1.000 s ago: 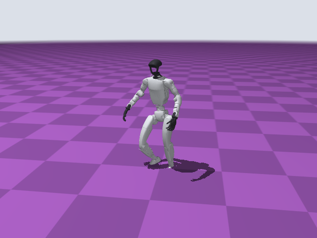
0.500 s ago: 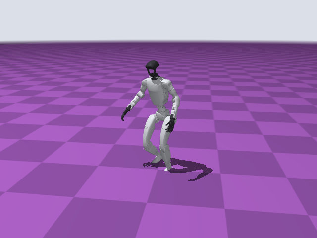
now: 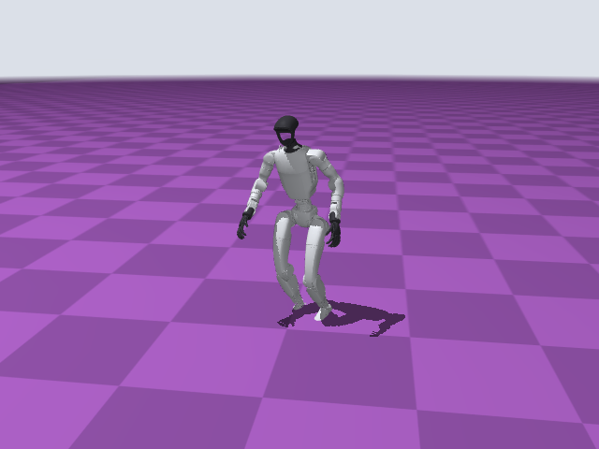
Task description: Static pose
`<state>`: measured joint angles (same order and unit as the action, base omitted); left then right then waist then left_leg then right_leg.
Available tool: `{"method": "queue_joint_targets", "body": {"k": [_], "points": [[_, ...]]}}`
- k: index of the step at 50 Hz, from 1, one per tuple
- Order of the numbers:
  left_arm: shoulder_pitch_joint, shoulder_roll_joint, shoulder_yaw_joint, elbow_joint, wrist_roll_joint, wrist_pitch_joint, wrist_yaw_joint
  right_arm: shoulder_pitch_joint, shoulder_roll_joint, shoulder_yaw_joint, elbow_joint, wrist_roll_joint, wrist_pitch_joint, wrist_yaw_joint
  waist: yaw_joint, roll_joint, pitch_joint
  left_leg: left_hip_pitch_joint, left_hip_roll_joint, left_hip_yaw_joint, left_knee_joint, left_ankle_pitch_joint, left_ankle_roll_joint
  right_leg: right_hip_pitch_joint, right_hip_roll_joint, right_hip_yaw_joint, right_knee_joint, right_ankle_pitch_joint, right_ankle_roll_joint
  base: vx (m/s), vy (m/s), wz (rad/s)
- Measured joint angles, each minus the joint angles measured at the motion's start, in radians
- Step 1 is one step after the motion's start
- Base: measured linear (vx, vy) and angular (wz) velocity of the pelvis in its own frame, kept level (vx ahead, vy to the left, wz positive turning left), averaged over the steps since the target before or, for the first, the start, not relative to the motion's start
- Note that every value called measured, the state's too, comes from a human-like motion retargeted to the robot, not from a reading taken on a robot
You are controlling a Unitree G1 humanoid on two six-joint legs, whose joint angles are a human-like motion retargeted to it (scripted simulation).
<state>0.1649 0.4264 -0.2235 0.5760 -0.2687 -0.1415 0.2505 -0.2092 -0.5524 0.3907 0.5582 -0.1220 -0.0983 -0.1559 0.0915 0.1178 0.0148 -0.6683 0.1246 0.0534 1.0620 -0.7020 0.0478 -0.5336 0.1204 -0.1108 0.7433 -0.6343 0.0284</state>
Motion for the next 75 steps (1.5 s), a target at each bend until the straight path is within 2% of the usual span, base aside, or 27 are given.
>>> {"method": "queue_joint_targets", "body": {"k": [2, 5, 7, 10, 13, 15, 20, 28, 35, 38, 42, 45, 48, 51, 55, 58, 61, 68, 71, 73, 75], "points": [[0.009, 0.016, -0.004, -0.011, -0.009, 0.001, 0.009, 0.017, 0.01, -0.007, 0.013, -0.002, -0.002, -0.001, -0.008, 0.002, -0.003, 0.099, -0.016, 0.018, -0.067, -0.002, -0.005, 0.014, -0.004, -0.014, -0.044, 0.019, 0.003, -0.14, 0.06, 0.68], [0.028, 0.018, -0.002, -0.017, -0.028, -0.001, 0.018, 0.055, 0.03, -0.016, 0.038, -0.012, 0.003, -0.002, -0.027, 0.002, 0.002, 0.172, -0.035, 0.034, -0.1, -0.027, -0.008, -0.036, -0.03, -0.045, 0.034, 0.006, 0.008, -0.19, 0.08, 0.76], [0.023, 0.03, 0.005, -0.02, -0.051, 0.002, 0.019, 0.064, 0.037, -0.035, 0.063, -0.021, 0.009, 0.001, -0.066, -0.053, 0.001, 0.243, -0.131, 0.046, -0.253, -0.016, 0.016, -0.085, -0.117, -0.042, 0.117, -0.033, 0.019, -0.14, 0.09, 1.13], [0.013, 0.032, 0.014, -0.015, -0.07, 0.004, 0.024, 0.083, 0.046, -0.054, 0.097, -0.035, 0.023, 0.002, -0.103, -0.102, 0.01, 0.261, -0.204, 0.049, -0.322, -0.062, 0.055, -0.177, -0.206, -0.037, 0.293, -0.056, 0.036, -0.18, 0.1, 1.06], [-0.017, 0.038, 0.018, -0.002, -0.076, 0.009, 0.032, 0.086, 0.06, -0.069, 0.139, -0.046, 0.038, 0.013, -0.146, -0.173, 0.025, 0.291, -0.303, 0.037, -0.409, -0.052, 0.089, -0.281, -0.298, 0.023, 0.473, 0.002, 0.079, -0.13, 0.1, 1.1], [-0.034, 0.037, 0.02, 0.001, -0.078, 0.012, 0.037, 0.088, 0.069, -0.076, 0.164, -0.048, 0.046, 0.018, -0.162, -0.204, 0.038, 0.299, -0.341, 0.021, -0.422, -0.054, 0.101, -0.334, -0.315, 0.069, 0.548, 0.002, 0.097, -0.1, 0.08, 0.84], [-0.073, 0.03, 0.029, 0.021, -0.08, 0.018, 0.046, 0.087, 0.087, -0.083, 0.22, -0.041, 0.06, 0.025, -0.174, -0.238, 0.067, 0.319, -0.382, -0.013, -0.444, -0.051, 0.112, -0.431, -0.347, 0.138, 0.597, 0.012, 0.091, -0.01, 0.04, 0.53], [-0.147, 0.02, 0.022, 0.079, -0.075, 0.015, 0.027, 0.061, 0.084, -0.079, 0.3, 0.007, 0.063, 0.019, -0.164, -0.228, 0.074, 0.368, -0.369, -0.082, -0.529, -0.037, 0.113, -0.497, -0.309, 0.213, 0.435, 0.041, 0.075, 0.12, -0.04, 0.34], [-0.142, 0.002, -0.001, 0.111, -0.088, 0.01, 0.014, 0.045, 0.075, -0.052, 0.318, 0.036, 0.051, 0.018, -0.146, -0.219, 0.083, 0.364, -0.34, -0.104, -0.382, -0.073, 0.108, -0.44, -0.283, 0.197, 0.444, 0.001, 0.022, 0.22, -0.15, 0.29], [-0.122, -0.005, -0.006, 0.118, -0.095, 0.013, 0.009, 0.036, 0.066, -0.037, 0.301, 0.039, 0.044, 0.02, -0.113, -0.169, 0.098, 0.313, -0.256, -0.101, -0.174, -0.085, 0.081, -0.383, -0.224, 0.138, 0.437, -0.022, -0.022, 0.25, -0.19, 0.01], [-0.082, -0.003, -0.016, 0.115, -0.082, 0.019, -0.005, 0.013, 0.045, -0.013, 0.253, 0.034, 0.032, 0.02, -0.066, -0.113, 0.116, 0.216, -0.113, -0.064, 0.128, -0.007, 0.059, -0.32, -0.155, 0.074, 0.411, -0.049, -0.074, 0.24, -0.18, 0.07], [-0.048, 0.008, -0.03, 0.094, -0.055, 0.028, -0.027, -0.022, 0.017, 0.006, 0.2, 0.035, 0.025, 0.015, -0.021, -0.079, 0.125, 0.094, -0.023, -0.053, 0.326, 0.055, 0.066, -0.271, -0.105, 0.037, 0.365, -0.062, -0.101, 0.21, -0.16, 0.09], [-0.01, 0.037, -0.049, 0.062, -0.02, 0.037, -0.055, -0.072, -0.016, 0.024, 0.149, 0.041, 0.024, 0.014, 0.028, -0.066, 0.129, -0.048, 0.018, -0.051, 0.405, 0.043, 0.091, -0.218, -0.077, 0.018, 0.303, -0.069, -0.104, 0.21, -0.13, 0.19], [0.034, 0.076, -0.064, 0.03, 0.007, 0.041, -0.083, -0.128, -0.042, 0.036, 0.109, 0.055, 0.026, 0.02, 0.072, -0.069, 0.13, -0.172, 0.01, -0.06, 0.335, 0.015, 0.098, -0.165, -0.067, 0.015, 0.233, -0.064, -0.09, 0.22, -0.1, 0.28], [0.081, 0.125, -0.082, -0.002, 0.026, 0.036, -0.126, -0.195, -0.053, 0.049, 0.1, 0.071, 0.027, 0.047, 0.111, -0.081, 0.117, -0.273, -0.064, -0.115, 0.101, 0.041, 0.067, -0.114, -0.074, 0.021, 0.136, -0.044, -0.062, 0.2, -0.06, 0.43], [0.094, 0.155, -0.103, -0.023, 0.029, 0.033, -0.166, -0.232, -0.043, 0.061, 0.144, 0.067, 0.034, 0.088, 0.124, -0.081, 0.095, -0.29, -0.125, -0.176, -0.06, 0.076, 0.038, -0.09, -0.086, 0.019, 0.076, -0.033, -0.048, 0.17, -0.02, 0.59], [0.107, 0.177, -0.124, -0.046, 0.028, 0.03, -0.199, -0.249, -0.016, 0.08, 0.226, 0.062, 0.051, 0.128, 0.14, -0.062, 0.081, -0.284, -0.148, -0.207, -0.086, 0.078, 0.027, -0.083, -0.095, 0.012, 0.076, -0.039, -0.045, 0.1, 0.03, 0.57], [0.122, 0.286, -0.13, -0.18, -0.032, 0.045, -0.291, -0.24, 0.076, 0.121, 0.501, 0.036, 0.097, 0.264, 0.17, -0.003, 0.091, -0.13, -0.129, -0.189, -0.032, 0.027, 0.019, -0.024, -0.122, -0.015, 0.081, -0.054, -0.035, 0.07, 0.12, 0.53], [0.161, 0.36, -0.103, -0.278, -0.104, 0.082, -0.363, -0.204, 0.095, 0.106, 0.574, 0.024, 0.113, 0.333, 0.167, -0.013, 0.106, 0.005, -0.143, -0.16, -0.139, 0.007, 0.026, 0.033, -0.155, -0.018, 0.054, -0.053, -0.011, 0.09, 0.17, 0.58], [0.183, 0.379, -0.095, -0.313, -0.122, 0.089, -0.39, -0.166, 0.102, 0.1, 0.595, 0.018, 0.123, 0.358, 0.164, -0.012, 0.113, 0.031, -0.151, -0.15, -0.148, -0.018, 0.029, 0.027, -0.177, -0.026, 0.103, -0.056, 0.009, 0.0, 0.19, 0.56], [0.218, 0.419, -0.063, -0.373, -0.148, 0.11, -0.426, -0.134, 0.098, 0.08, 0.598, 0.009, 0.132, 0.393, 0.145, -0.055, 0.119, 0.104, -0.197, -0.136, -0.272, 0.001, 0.037, 0.031, -0.232, -0.018, 0.127, -0.057, 0.033, 0.07, 0.17, 0.74]]}}
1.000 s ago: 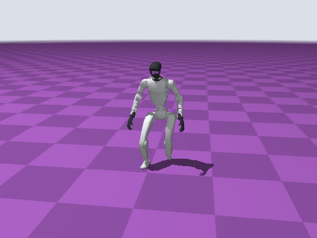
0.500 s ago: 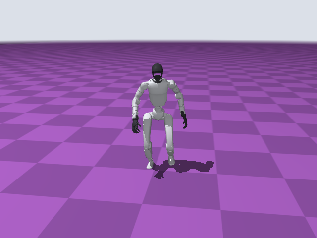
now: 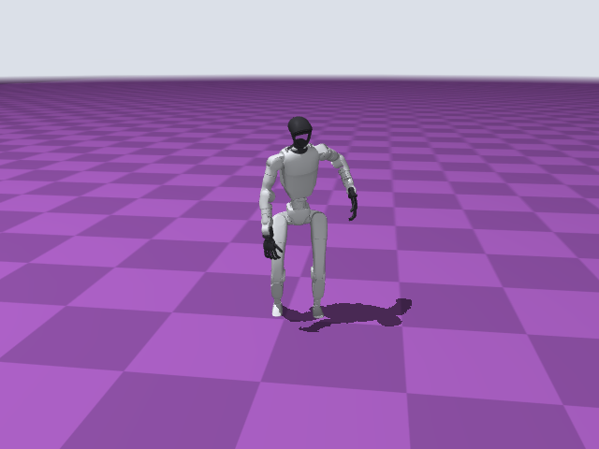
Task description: Static pose
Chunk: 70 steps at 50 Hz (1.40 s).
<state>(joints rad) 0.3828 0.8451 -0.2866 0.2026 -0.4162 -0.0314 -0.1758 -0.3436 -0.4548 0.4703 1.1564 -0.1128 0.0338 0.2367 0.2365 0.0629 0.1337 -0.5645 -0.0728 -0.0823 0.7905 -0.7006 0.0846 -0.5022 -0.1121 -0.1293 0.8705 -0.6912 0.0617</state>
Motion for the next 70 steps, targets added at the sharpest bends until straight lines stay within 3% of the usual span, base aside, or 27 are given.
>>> {"method": "queue_joint_targets", "body": {"k": [10, 14, 18, 20, 26, 28, 30, 35, 40, 42, 45, 47, 51, 55, 58, 60, 63, 66, 70], "points": [[0.042, 0.001, 0.058, -0.049, 0.087, 0.007, 0.004, 0.115, 0.0, -0.049, -0.047, -0.036, 0.01, 0.038, -0.104, -0.162, 0.038, 0.099, -0.16, 0.007, -0.173, 0.08, 0.006, -0.127, -0.148, 0.125, 0.227, 0.053, 0.123, 0.04, 0.09, 0.77], [-0.004, -0.028, 0.062, 0.009, 0.12, 0.005, 0.007, 0.136, -0.015, -0.071, -0.092, -0.027, 0.009, 0.053, -0.135, -0.212, 0.022, 0.151, -0.182, -0.012, -0.338, 0.16, -0.004, -0.153, -0.18, 0.131, 0.191, 0.061, 0.128, 0.03, 0.02, 0.54], [-0.02, -0.064, 0.06, 0.064, 0.126, 0.015, -0.01, 0.179, -0.03, -0.095, -0.152, -0.007, -0.004, 0.065, -0.174, -0.258, 0.018, 0.129, -0.21, 0.006, -0.307, 0.168, -0.014, -0.166, -0.219, 0.137, 0.211, 0.064, 0.13, -0.06, 0.03, 0.5], [-0.07, -0.092, 0.053, 0.138, 0.113, 0.011, -0.045, 0.208, -0.075, -0.126, -0.242, 0.017, 0.002, 0.093, -0.194, -0.251, -0.019, 0.18, -0.178, -0.008, -0.496, 0.256, -0.031, -0.184, -0.2, 0.122, 0.158, 0.095, 0.123, -0.02, 0.02, 0.38], [-0.092, -0.16, 0.062, 0.316, 0.093, 0.035, -0.083, 0.305, -0.118, -0.22, -0.462, 0.057, -0.045, 0.086, -0.318, -0.307, -0.054, 0.159, -0.201, 0.045, -0.485, 0.29, -0.053, -0.226, -0.236, 0.153, 0.215, 0.159, 0.141, -0.13, 0.07, 0.52], [-0.162, -0.208, 0.06, 0.471, 0.096, 0.019, -0.1, 0.374, -0.167, -0.29, -0.642, 0.061, -0.034, 0.083, -0.358, -0.264, -0.107, 0.172, -0.148, 0.045, -0.614, 0.354, -0.07, -0.278, -0.181, 0.153, 0.187, 0.228, 0.143, -0.08, 0.07, 0.18], [-0.177, -0.237, 0.063, 0.561, 0.096, 0.027, -0.097, 0.406, -0.184, -0.34, -0.738, 0.057, -0.05, 0.063, -0.411, -0.266, -0.129, 0.17, -0.152, 0.051, -0.632, 0.385, -0.076, -0.321, -0.162, 0.205, 0.196, 0.265, 0.167, -0.13, 0.06, 0.47], [-0.235, -0.295, 0.079, 0.757, 0.124, 0.045, -0.106, 0.468, -0.214, -0.449, -0.969, 0.032, -0.084, 0.017, -0.538, -0.246, -0.177, 0.114, -0.173, 0.065, -0.547, 0.37, -0.083, -0.367, -0.123, 0.287, 0.303, 0.227, 0.184, -0.08, 0.01, 0.6], [-0.269, -0.294, 0.028, 0.734, 0.128, 0.029, -0.219, 0.543, -0.217, -0.482, -1.025, 0.017, -0.055, 0.068, -0.542, -0.147, -0.202, 0.053, -0.219, 0.029, -0.462, 0.353, -0.107, -0.319, -0.096, 0.318, 0.394, 0.166, 0.173, -0.01, -0.08, 0.99], [-0.245, -0.238, -0.021, 0.599, 0.086, 0.047, -0.308, 0.568, -0.226, -0.489, -0.953, 0.04, -0.044, 0.125, -0.46, -0.056, -0.192, 0.131, -0.185, -0.025, -0.593, 0.407, -0.125, -0.252, -0.048, 0.3, 0.344, 0.158, 0.156, 0.04, -0.14, 1.05], [-0.211, -0.163, -0.068, 0.441, 0.044, 0.027, -0.386, 0.613, -0.209, -0.463, -0.837, 0.061, -0.019, 0.163, -0.392, -0.012, -0.198, 0.106, -0.269, -0.071, -0.564, 0.434, -0.123, -0.198, -0.084, 0.341, 0.33, 0.107, 0.154, -0.03, -0.13, 1.75], [-0.158, -0.03, -0.079, 0.223, -0.057, 0.074, -0.45, 0.622, -0.195, -0.469, -0.671, 0.088, -0.042, 0.181, -0.291, 0.061, -0.178, 0.127, -0.258, -0.119, -0.52, 0.408, -0.134, -0.091, -0.06, 0.308, 0.257, 0.075, 0.123, -0.02, -0.17, 1.52], [-0.131, 0.1, -0.058, 0.035, -0.194, 0.081, -0.521, 0.652, -0.162, -0.466, -0.424, 0.118, -0.02, 0.178, -0.153, 0.146, -0.166, 0.017, -0.34, -0.144, -0.257, 0.34, -0.161, 0.012, -0.111, 0.24, 0.219, -0.055, 0.056, -0.13, -0.17, 1.76], [-0.136, 0.184, -0.011, -0.098, -0.336, 0.129, -0.576, 0.557, -0.118, -0.439, -0.114, 0.149, -0.03, 0.134, 0.035, 0.341, -0.135, -0.144, -0.24, -0.162, 0.183, 0.213, -0.268, 0.115, 0.049, 0.111, 0.132, -0.127, -0.063, -0.23, -0.18, 0.65], [-0.171, 0.136, 0.003, -0.128, -0.33, 0.133, -0.594, 0.455, -0.1, -0.411, 0.014, 0.175, -0.019, 0.101, 0.122, 0.411, -0.11, -0.233, -0.136, -0.118, 0.373, 0.337, -0.343, 0.135, 0.109, 0.051, 0.12, -0.134, -0.119, -0.28, -0.16, 0.67], [-0.198, 0.074, 0.012, -0.138, -0.29, 0.127, -0.592, 0.384, -0.087, -0.392, 0.056, 0.19, -0.012, 0.09, 0.138, 0.412, -0.092, -0.313, -0.019, -0.037, 0.494, 0.464, -0.286, 0.126, 0.105, 0.008, 0.139, -0.136, -0.137, -0.3, -0.17, 1.05], [-0.239, 0.014, 0.034, -0.156, -0.194, 0.118, -0.585, 0.291, -0.09, -0.359, 0.05, 0.198, 0.003, 0.093, 0.148, 0.362, -0.061, -0.381, 0.059, -0.013, 0.639, 0.559, -0.252, 0.097, 0.098, -0.002, 0.16, -0.133, -0.149, -0.26, -0.14, 0.48], [-0.285, 0.003, 0.064, -0.178, -0.08, 0.101, -0.553, 0.226, -0.12, -0.334, 0.013, 0.2, 0.019, 0.107, 0.143, 0.289, -0.037, -0.387, 0.122, -0.029, 0.746, 0.563, -0.226, 0.072, 0.099, 0.012, 0.164, -0.127, -0.154, -0.19, -0.1, 0.03], [-0.359, 0.033, 0.118, -0.189, 0.07, 0.071, -0.472, 0.18, -0.189, -0.328, -0.055, 0.216, 0.031, 0.132, 0.116, 0.185, -0.028, -0.323, 0.22, -0.061, 0.759, 0.481, -0.182, 0.048, 0.112, 0.028, 0.146, -0.114, -0.158, -0.11, -0.06, 0.0]]}}
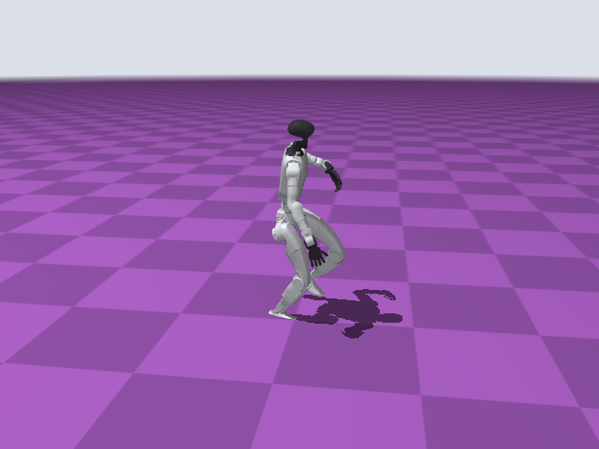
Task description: Static pose
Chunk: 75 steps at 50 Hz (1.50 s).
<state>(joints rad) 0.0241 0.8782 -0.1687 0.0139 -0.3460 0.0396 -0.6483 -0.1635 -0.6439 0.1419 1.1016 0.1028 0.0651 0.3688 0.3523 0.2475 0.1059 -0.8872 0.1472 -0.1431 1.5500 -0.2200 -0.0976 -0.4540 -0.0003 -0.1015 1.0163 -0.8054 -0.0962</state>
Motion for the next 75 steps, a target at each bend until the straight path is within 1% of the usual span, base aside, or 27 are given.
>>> {"method": "queue_joint_targets", "body": {"k": [3, 8, 12, 17, 20, 22, 23, 25, 28, 30, 33, 35, 38, 40, 42, 45, 47, 48, 55, 60, 63, 65, 67, 69, 72, 75], "points": [[-0.074, 0.03, 0.038, 0.02, 0.091, -0.023, 0.078, 0.003, -0.061, -0.029, -0.072, 0.031, 0.001, 0.014, -0.037, -0.068, -0.005, 0.083, 0.051, -0.009, -0.092, -0.077, 0.004, -0.007, 0.012, -0.002, -0.029, 0.015, -0.001, -0.06, -0.01, 0.23], [-0.258, 0.049, 0.051, 0.115, 0.204, -0.056, 0.219, 0.055, -0.146, -0.11, -0.201, 0.092, -0.009, 0.033, -0.115, -0.171, -0.023, 0.195, 0.075, 0.016, -0.306, -0.21, -0.009, -0.03, 0.005, -0.029, -0.068, 0.048, 0.009, -0.06, 0.05, 0.57], [-0.443, 0.005, 0.014, 0.256, 0.256, -0.074, 0.34, 0.115, -0.188, -0.166, -0.282, 0.096, -0.013, 0.07, -0.175, -0.258, -0.042, 0.224, 0.059, 0.049, -0.463, -0.272, -0.013, -0.064, -0.031, -0.056, -0.095, 0.083, 0.023, -0.09, 0.1, 0.76], [-0.606, -0.107, -0.037, 0.517, 0.26, -0.081, 0.441, 0.188, -0.204, -0.205, -0.354, 0.032, -0.008, 0.115, -0.251, -0.362, -0.084, 0.224, 0.042, 0.101, -0.637, -0.286, -0.007, -0.108, -0.072, -0.088, -0.161, 0.143, 0.05, -0.09, 0.15, 0.68], [-0.604, -0.178, -0.036, 0.661, 0.241, -0.067, 0.45, 0.217, -0.191, -0.215, -0.379, -0.011, -0.009, 0.119, -0.29, -0.404, -0.098, 0.206, 0.046, 0.121, -0.669, -0.311, 0.001, -0.135, -0.082, -0.103, -0.171, 0.174, 0.072, -0.11, 0.2, 0.41], [-0.598, -0.227, -0.027, 0.794, 0.217, -0.07, 0.446, 0.231, -0.184, -0.234, -0.395, -0.045, -0.01, 0.102, -0.328, -0.425, -0.13, 0.212, 0.037, 0.135, -0.761, -0.309, 0.012, -0.154, -0.086, -0.111, -0.219, 0.205, 0.085, -0.08, 0.21, 0.36], [-0.574, -0.247, -0.018, 0.835, 0.207, -0.059, 0.445, 0.236, -0.173, -0.241, -0.394, -0.051, -0.012, 0.092, -0.335, -0.436, -0.124, 0.196, 0.04, 0.135, -0.736, -0.328, 0.02, -0.166, -0.09, -0.114, -0.198, 0.211, 0.092, -0.11, 0.23, 0.28], [-0.564, -0.288, 0.014, 0.986, 0.171, -0.062, 0.441, 0.23, -0.166, -0.259, -0.392, -0.076, -0.018, 0.053, -0.376, -0.446, -0.156, 0.199, 0.029, 0.144, -0.826, -0.335, 0.039, -0.192, -0.09, -0.115, -0.235, 0.233, 0.1, -0.06, 0.23, 0.27], [-0.495, -0.329, 0.065, 1.122, 0.134, -0.031, 0.447, 0.23, -0.132, -0.299, -0.386, -0.089, -0.026, -0.004, -0.395, -0.471, -0.141, 0.148, 0.027, 0.14, -0.753, -0.382, 0.063, -0.237, -0.1, -0.101, -0.165, 0.258, 0.115, -0.11, 0.24, 0.23], [-0.493, -0.345, 0.122, 1.266, 0.102, -0.038, 0.431, 0.201, -0.124, -0.321, -0.398, -0.109, -0.035, -0.063, -0.443, -0.468, -0.17, 0.145, 0.005, 0.149, -0.856, -0.354, 0.078, -0.29, -0.101, -0.068, -0.177, 0.303, 0.131, -0.01, 0.22, 0.41], [-0.421, -0.357, 0.165, 1.354, 0.089, -0.018, 0.423, 0.194, -0.097, -0.357, -0.434, -0.128, -0.052, -0.107, -0.468, -0.474, -0.147, 0.083, -0.023, 0.132, -0.776, -0.36, 0.089, -0.352, -0.084, 0.029, -0.108, 0.36, 0.178, -0.08, 0.21, 0.61], [-0.395, -0.345, 0.217, 1.422, 0.099, -0.024, 0.39, 0.17, -0.088, -0.37, -0.506, -0.163, -0.054, -0.141, -0.511, -0.458, -0.181, 0.082, -0.052, 0.137, -0.907, -0.301, 0.096, -0.412, -0.064, 0.104, -0.154, 0.392, 0.215, 0.01, 0.18, 0.61], [-0.328, -0.343, 0.224, 1.45, 0.124, -0.022, 0.379, 0.157, -0.068, -0.377, -0.58, -0.19, -0.076, -0.168, -0.516, -0.45, -0.172, 0.017, -0.087, 0.129, -0.84, -0.297, 0.099, -0.472, -0.045, 0.17, -0.131, 0.379, 0.241, -0.04, 0.14, 0.61], [-0.289, -0.328, 0.254, 1.456, 0.164, -0.028, 0.348, 0.137, -0.058, -0.368, -0.663, -0.228, -0.069, -0.175, -0.525, -0.421, -0.204, 0.046, -0.094, 0.129, -0.998, -0.232, 0.099, -0.486, -0.033, 0.191, -0.223, 0.41, 0.249, 0.07, 0.11, 0.44], [-0.256, -0.331, 0.243, 1.455, 0.182, -0.03, 0.335, 0.131, -0.044, -0.35, -0.702, -0.245, -0.08, -0.177, -0.514, -0.415, -0.204, 0.008, -0.12, 0.127, -0.957, -0.224, 0.099, -0.517, -0.039, 0.21, -0.204, 0.418, 0.253, -0.02, 0.08, 0.66], [-0.216, -0.328, 0.229, 1.44, 0.218, -0.035, 0.306, 0.121, -0.025, -0.311, -0.756, -0.274, -0.085, -0.165, -0.49, -0.394, -0.221, -0.026, -0.151, 0.117, -0.939, -0.219, 0.094, -0.542, -0.045, 0.223, -0.207, 0.43, 0.255, 0.04, 0.06, 0.67], [-0.192, -0.317, 0.229, 1.414, 0.25, -0.034, 0.27, 0.103, -0.025, -0.268, -0.779, -0.294, -0.07, -0.134, -0.47, -0.364, -0.247, 0.073, -0.153, 0.103, -1.174, -0.127, 0.085, -0.495, -0.052, 0.212, -0.329, 0.469, 0.248, 0.13, 0.04, 0.65], [-0.185, -0.318, 0.22, 1.407, 0.256, -0.037, 0.266, 0.105, -0.02, -0.25, -0.783, -0.299, -0.07, -0.123, -0.459, -0.363, -0.252, 0.062, -0.168, 0.101, -1.168, -0.116, 0.084, -0.507, -0.063, 0.212, -0.315, 0.472, 0.246, 0.03, 0.04, 0.85], [-0.165, -0.303, 0.15, 1.316, 0.294, -0.05, 0.237, 0.089, -0.006, -0.087, -0.72, -0.339, -0.047, -0.01, -0.389, -0.345, -0.311, 0.059, -0.253, 0.073, -1.22, -0.068, 0.074, -0.523, -0.155, 0.174, -0.263, 0.43, 0.215, 0.05, 0.04, 0.99], [-0.168, -0.285, 0.086, 1.207, 0.313, -0.068, 0.234, 0.067, -0.012, 0.04, -0.642, -0.371, -0.044, 0.084, -0.373, -0.338, -0.326, 0.117, -0.307, 0.041, -1.292, -0.025, 0.067, -0.506, -0.219, 0.152, -0.187, 0.395, 0.189, 0.05, 0.06, 1.03], [-0.176, -0.269, 0.035, 1.113, 0.331, -0.084, 0.23, 0.059, -0.033, 0.1, -0.623, -0.394, -0.052, 0.131, -0.392, -0.336, -0.313, 0.167, -0.345, 0.011, -1.324, -0.007, 0.066, -0.499, -0.256, 0.156, -0.092, 0.392, 0.174, 0.02, 0.07, 1.14], [-0.187, -0.257, -0.006, 1.035, 0.345, -0.094, 0.222, 0.058, -0.053, 0.129, -0.625, -0.411, -0.06, 0.156, -0.422, -0.334, -0.291, 0.207, -0.375, -0.018, -1.328, -0.002, 0.068, -0.512, -0.274, 0.184, 0.0, 0.479, 0.187, -0.01, 0.07, 1.35], [-0.207, -0.241, -0.055, 0.939, 0.363, -0.11, 0.225, 0.047, -0.078, 0.152, -0.659, -0.431, -0.076, 0.165, -0.458, -0.327, -0.261, 0.236, -0.406, -0.055, -1.311, 0.002, 0.068, -0.553, -0.26, 0.257, 0.11, 0.466, 0.185, -0.06, 0.07, 1.37], [-0.237, -0.222, -0.103, 0.827, 0.376, -0.126, 0.243, 0.022, -0.113, 0.164, -0.718, -0.448, -0.095, 0.155, -0.495, -0.32, -0.229, 0.262, -0.431, -0.086, -1.274, -0.008, 0.066, -0.608, -0.251, 0.309, 0.273, 0.452, 0.156, -0.06, 0.06, 1.2], [-0.3, -0.199, -0.162, 0.648, 0.389, -0.15, 0.305, -0.021, -0.167, 0.164, -0.816, -0.459, -0.118, 0.105, -0.547, -0.305, -0.172, 0.287, -0.462, -0.133, -1.172, -0.044, 0.06, -0.708, -0.203, 0.37, 0.559, 0.487, 0.128, -0.09, 0.04, 1.01], [-0.379, -0.19, -0.208, 0.474, 0.392, -0.171, 0.388, -0.062, -0.206, 0.153, -0.898, -0.453, -0.129, 0.032, -0.571, -0.279, -0.119, 0.287, -0.472, -0.167, -1.027, -0.109, 0.054, -0.829, -0.103, 0.392, 0.833, 0.51, 0.109, -0.11, 0.03, 0.52]]}}
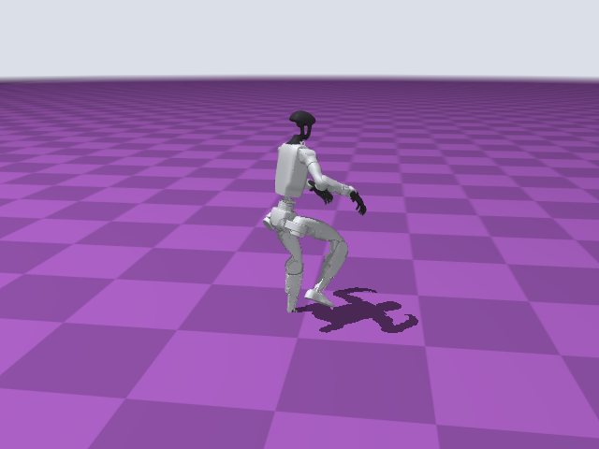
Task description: Static pose
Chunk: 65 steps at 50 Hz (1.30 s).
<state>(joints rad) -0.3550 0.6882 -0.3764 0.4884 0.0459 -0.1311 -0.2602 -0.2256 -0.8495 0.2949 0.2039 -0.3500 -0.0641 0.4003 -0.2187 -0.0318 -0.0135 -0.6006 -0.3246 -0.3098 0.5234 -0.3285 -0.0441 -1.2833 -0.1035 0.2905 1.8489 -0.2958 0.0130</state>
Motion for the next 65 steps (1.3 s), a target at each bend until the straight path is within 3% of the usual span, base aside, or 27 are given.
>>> {"method": "queue_joint_targets", "body": {"k": [3, 5, 12, 15, 27, 35, 40, 45, 55, 65], "points": [[-0.09, -0.005, -0.034, -0.16, -0.003, -0.017, 0.097, -0.039, -0.026, -0.024, -0.054, 0.022, -0.003, -0.083, 0.029, 0.045, 0.056, -0.007, 0.037, -0.01, 0.168, -0.1, -0.005, -0.121, 0.132, -0.062, 0.194, 0.033, -0.016, -0.11, 0.01, -0.25], [-0.17, -0.017, -0.058, -0.264, -0.014, -0.016, 0.176, -0.064, -0.054, -0.063, -0.069, 0.046, -0.008, -0.147, 0.103, 0.106, 0.122, 0.022, 0.134, -0.005, 0.259, -0.191, -0.011, -0.202, 0.247, -0.175, 0.254, 0.097, -0.034, -0.1, 0.0, -0.94], [-0.263, -0.051, -0.119, -0.439, -0.01, -0.063, 0.361, -0.018, -0.052, -0.177, -0.043, 0.09, -0.034, -0.314, 0.157, 0.096, 0.21, 0.15, 0.139, 0.017, 0.364, -0.291, 0.022, -0.274, 0.351, -0.376, 0.352, 0.139, -0.01, -0.02, 0.0, 0.0], [-0.253, -0.048, -0.131, -0.465, -0.002, -0.07, 0.409, 0.011, -0.032, -0.215, -0.015, 0.107, -0.038, -0.369, 0.162, 0.068, 0.216, 0.188, 0.115, 0.029, 0.365, -0.3, 0.037, -0.273, 0.365, -0.423, 0.352, 0.161, -0.001, 0.01, -0.01, 0.22], [-0.108, 0.016, -0.086, -0.567, 0.023, -0.079, 0.498, 0.135, 0.066, -0.316, -0.027, 0.189, -0.043, -0.484, 0.191, -0.011, 0.171, 0.253, 0.05, 0.059, 0.328, -0.299, 0.074, -0.272, 0.354, -0.482, 0.368, 0.258, 0.026, 0.04, -0.01, 0.11], [-0.047, 0.047, -0.074, -0.651, 0.005, -0.068, 0.52, 0.068, 0.072, -0.235, -0.065, 0.244, -0.04, -0.473, 0.253, -0.025, 0.146, 0.247, 0.02, 0.068, 0.358, -0.312, 0.09, -0.259, 0.302, -0.466, 0.393, 0.252, 0.022, 0.05, 0.01, 0.13], [-0.062, 0.067, -0.084, -0.701, -0.025, -0.052, 0.539, -0.082, -0.005, -0.123, -0.116, 0.294, -0.041, -0.442, 0.277, -0.021, 0.158, 0.298, 0.023, 0.046, 0.303, -0.301, 0.083, -0.259, 0.267, -0.47, 0.383, 0.306, 0.03, 0.02, -0.01, 0.22], [-0.138, 0.096, -0.147, -0.767, -0.038, -0.056, 0.558, -0.236, -0.117, -0.003, -0.25, 0.317, -0.068, -0.427, 0.315, -0.019, 0.155, 0.293, 0.011, 0.037, 0.329, -0.307, 0.08, -0.275, 0.245, -0.481, 0.391, 0.294, 0.048, 0.0, 0.0, 0.23], [-0.358, 0.143, -0.263, -0.903, -0.046, -0.087, 0.648, -0.625, -0.324, 0.257, -0.488, 0.306, -0.128, -0.485, 0.358, 0.059, 0.216, 0.361, 0.052, 0.017, 0.327, -0.308, 0.035, -0.281, 0.222, -0.519, 0.391, 0.294, 0.046, -0.05, 0.0, 0.2], [-0.386, 0.206, -0.271, -0.967, -0.041, -0.107, 0.683, -0.685, -0.386, 0.312, -0.584, 0.304, -0.163, -0.506, 0.351, 0.082, 0.207, 0.34, 0.066, 0.015, 0.338, -0.297, 0.01, -0.284, 0.21, -0.512, 0.44, 0.337, 0.028, -0.02, 0.0, 0.07]]}}
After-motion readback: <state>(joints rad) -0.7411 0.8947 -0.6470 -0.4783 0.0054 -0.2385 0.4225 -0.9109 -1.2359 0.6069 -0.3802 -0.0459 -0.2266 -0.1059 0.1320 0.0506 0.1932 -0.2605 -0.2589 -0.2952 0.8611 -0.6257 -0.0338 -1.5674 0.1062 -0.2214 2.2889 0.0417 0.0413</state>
